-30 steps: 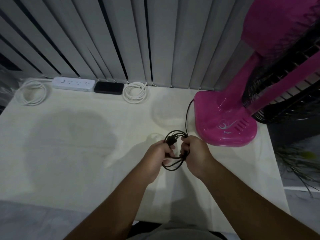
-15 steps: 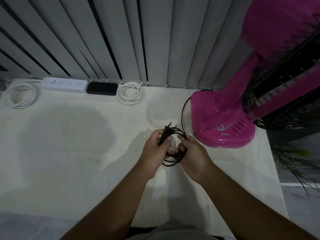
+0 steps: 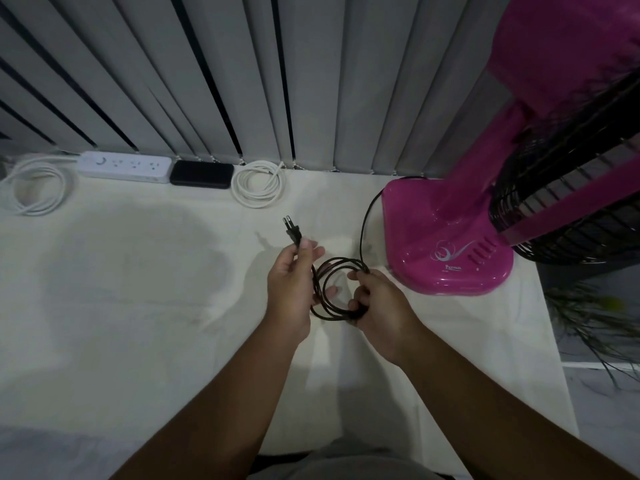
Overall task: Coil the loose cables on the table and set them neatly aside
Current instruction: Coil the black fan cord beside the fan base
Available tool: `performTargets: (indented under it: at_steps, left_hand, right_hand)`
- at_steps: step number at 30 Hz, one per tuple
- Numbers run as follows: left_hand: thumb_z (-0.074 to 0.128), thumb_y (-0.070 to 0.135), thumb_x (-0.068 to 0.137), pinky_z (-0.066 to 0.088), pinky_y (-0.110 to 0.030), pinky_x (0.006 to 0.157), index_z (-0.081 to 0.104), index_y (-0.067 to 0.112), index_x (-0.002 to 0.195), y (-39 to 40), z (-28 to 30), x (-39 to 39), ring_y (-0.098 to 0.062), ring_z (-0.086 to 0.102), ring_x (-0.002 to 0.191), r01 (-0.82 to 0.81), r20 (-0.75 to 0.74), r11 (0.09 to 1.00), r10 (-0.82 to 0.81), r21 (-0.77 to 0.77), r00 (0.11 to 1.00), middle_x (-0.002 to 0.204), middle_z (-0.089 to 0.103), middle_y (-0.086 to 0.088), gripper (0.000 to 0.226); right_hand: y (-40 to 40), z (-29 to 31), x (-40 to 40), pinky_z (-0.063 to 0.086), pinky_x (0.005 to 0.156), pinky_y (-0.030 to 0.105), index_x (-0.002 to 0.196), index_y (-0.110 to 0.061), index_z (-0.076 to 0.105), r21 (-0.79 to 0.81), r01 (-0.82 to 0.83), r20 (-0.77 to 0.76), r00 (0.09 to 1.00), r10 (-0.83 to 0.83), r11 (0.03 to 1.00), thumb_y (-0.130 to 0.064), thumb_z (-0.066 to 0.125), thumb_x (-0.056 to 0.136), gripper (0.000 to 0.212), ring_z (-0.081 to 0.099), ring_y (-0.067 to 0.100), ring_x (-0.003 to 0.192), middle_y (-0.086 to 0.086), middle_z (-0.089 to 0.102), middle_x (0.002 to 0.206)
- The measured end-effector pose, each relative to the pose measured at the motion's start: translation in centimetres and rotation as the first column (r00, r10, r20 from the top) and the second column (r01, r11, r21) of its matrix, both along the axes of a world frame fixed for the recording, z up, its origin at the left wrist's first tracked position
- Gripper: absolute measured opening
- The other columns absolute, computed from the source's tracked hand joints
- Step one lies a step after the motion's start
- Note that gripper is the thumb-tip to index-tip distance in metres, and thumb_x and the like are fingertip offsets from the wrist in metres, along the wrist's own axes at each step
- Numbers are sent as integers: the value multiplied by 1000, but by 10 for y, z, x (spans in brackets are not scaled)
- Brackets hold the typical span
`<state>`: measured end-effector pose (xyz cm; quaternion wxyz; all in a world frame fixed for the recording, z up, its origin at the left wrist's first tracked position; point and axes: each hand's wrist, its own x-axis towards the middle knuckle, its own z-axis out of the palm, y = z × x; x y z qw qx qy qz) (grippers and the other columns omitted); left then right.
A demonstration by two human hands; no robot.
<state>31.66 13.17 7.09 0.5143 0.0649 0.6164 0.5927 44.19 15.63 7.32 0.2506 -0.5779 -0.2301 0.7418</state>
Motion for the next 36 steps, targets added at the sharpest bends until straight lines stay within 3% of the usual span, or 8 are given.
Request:
performTargets:
  at_steps: [7, 13, 19, 24, 28, 30, 33, 36]
  left_hand:
    - [53, 58, 97, 61, -43, 64, 59, 18, 104, 3, -7, -6, -32, 78, 88, 41, 166, 997, -30, -62, 986, 112, 77, -9, 41]
    - [36, 72, 96, 56, -35, 70, 62, 19, 117, -7, -10, -10, -24, 77, 81, 374, 260, 912, -325, -171, 910, 95, 80, -7, 62]
    - [49, 17, 99, 48, -28, 68, 66, 7, 115, -18, -11, 4, -15, 63, 66, 314, 355, 949, -288, -17, 889, 74, 67, -4, 25]
    - [38, 0, 92, 52, -29, 61, 62, 5, 110, -11, -9, 9, -15, 49, 53, 9, 435, 1000, -5, -7, 900, 59, 42, -1, 30]
    - [34, 3, 88, 32, -25, 44, 56, 11, 104, -3, -9, 1, -11, 29, 42, 36, 200, 995, -16, -97, 980, 52, 33, 5, 29]
    - [32, 1, 84, 25, -21, 41, 55, 14, 100, 2, -8, -6, -8, 27, 37, 115, 71, 979, -105, -165, 992, 45, 36, 9, 31]
    - [30, 2, 81, 22, -19, 39, 55, 18, 98, 10, -6, -14, -7, 27, 35, 245, -40, 944, -260, -221, 965, 42, 37, 11, 34]
    - [29, 4, 79, 23, -20, 40, 54, 21, 95, 20, -4, -16, -6, 28, 35, 389, -113, 890, -423, -237, 899, 41, 37, 12, 34]
  right_hand:
    - [3, 0, 1, 39, 60, 31, 92, -15, 58, 90, -32, 88, 996, 24, 995, -33, 44, 107, 27, 45, 12, 53, -7, 43, 54]
    - [4, -2, -3, 45, 51, 26, 96, -16, 57, 74, 50, 65, 996, -54, 996, -33, 40, 108, 27, 44, 7, 45, -12, 43, 47]
    - [2, -4, -5, 47, 74, 40, 94, -15, 57, 67, 94, 160, 982, -104, 993, -32, 41, 108, 27, 49, 16, 63, -4, 47, 60]
    - [-10, -6, -2, 55, 90, 49, 101, -15, 62, 112, -153, 319, 942, 110, 982, -37, 39, 107, 32, 66, 27, 95, 7, 68, 98]
    - [-13, -14, 6, 53, 92, 44, 118, -16, 66, 131, -274, 429, 882, 195, 953, -36, 57, 100, 28, 64, 21, 99, 10, 69, 113]
    - [-6, -13, 10, 51, 99, 42, 143, -21, 49, 210, -239, 485, 867, 112, 948, -29, 77, 87, 63, 59, 21, 114, 6, 59, 130]
    - [11, -5, 16, 43, 111, 47, 154, -26, 35, 458, -486, 704, 710, 31, 744, -28, 88, 69, 100, 44, 25, 135, 5, 47, 147]
    - [29, 2, 17, 44, 108, 46, 142, -37, 50, 416, -767, 788, 572, 228, 488, -37, 75, 70, 77, 49, 20, 128, -6, 55, 134]
